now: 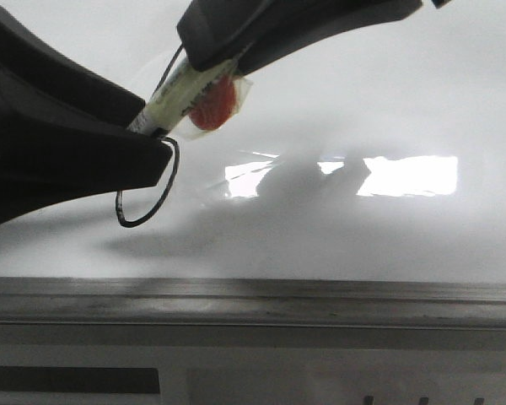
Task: Write number 6 on whiteboard
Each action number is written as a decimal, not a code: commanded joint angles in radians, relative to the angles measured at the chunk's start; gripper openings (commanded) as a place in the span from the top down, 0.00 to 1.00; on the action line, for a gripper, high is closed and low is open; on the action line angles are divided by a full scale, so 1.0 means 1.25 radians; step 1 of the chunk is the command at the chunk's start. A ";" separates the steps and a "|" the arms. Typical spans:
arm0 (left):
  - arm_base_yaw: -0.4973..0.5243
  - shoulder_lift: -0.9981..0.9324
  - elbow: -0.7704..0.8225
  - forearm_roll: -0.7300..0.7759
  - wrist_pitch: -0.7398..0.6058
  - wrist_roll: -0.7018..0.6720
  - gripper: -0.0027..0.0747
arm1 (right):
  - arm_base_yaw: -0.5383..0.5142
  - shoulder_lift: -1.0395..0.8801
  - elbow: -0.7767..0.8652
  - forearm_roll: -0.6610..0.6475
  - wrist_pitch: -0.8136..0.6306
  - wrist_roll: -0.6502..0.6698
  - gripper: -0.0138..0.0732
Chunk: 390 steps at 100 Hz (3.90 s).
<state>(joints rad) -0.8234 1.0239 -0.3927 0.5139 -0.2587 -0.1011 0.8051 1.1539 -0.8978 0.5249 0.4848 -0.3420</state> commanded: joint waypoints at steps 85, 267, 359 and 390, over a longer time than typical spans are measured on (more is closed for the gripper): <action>0.074 -0.054 -0.095 -0.598 0.242 -0.052 0.99 | -0.014 -0.021 -0.021 0.039 -0.140 -0.005 0.24; 0.176 -0.118 -0.097 -0.786 0.292 -0.051 0.49 | -0.014 -0.037 -0.021 0.054 -0.110 -0.005 0.41; 0.174 -0.808 0.101 -0.519 0.306 0.002 0.99 | -0.014 -0.664 0.449 -0.161 -0.404 -0.005 0.91; 0.174 -0.815 0.143 -0.520 0.306 0.002 0.99 | -0.014 -0.713 0.499 -0.161 -0.399 -0.005 0.91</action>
<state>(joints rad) -0.6034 -0.0035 -0.1994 -0.1361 0.1957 -0.1013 0.7942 0.2570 -0.2508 0.3342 0.0645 -0.3439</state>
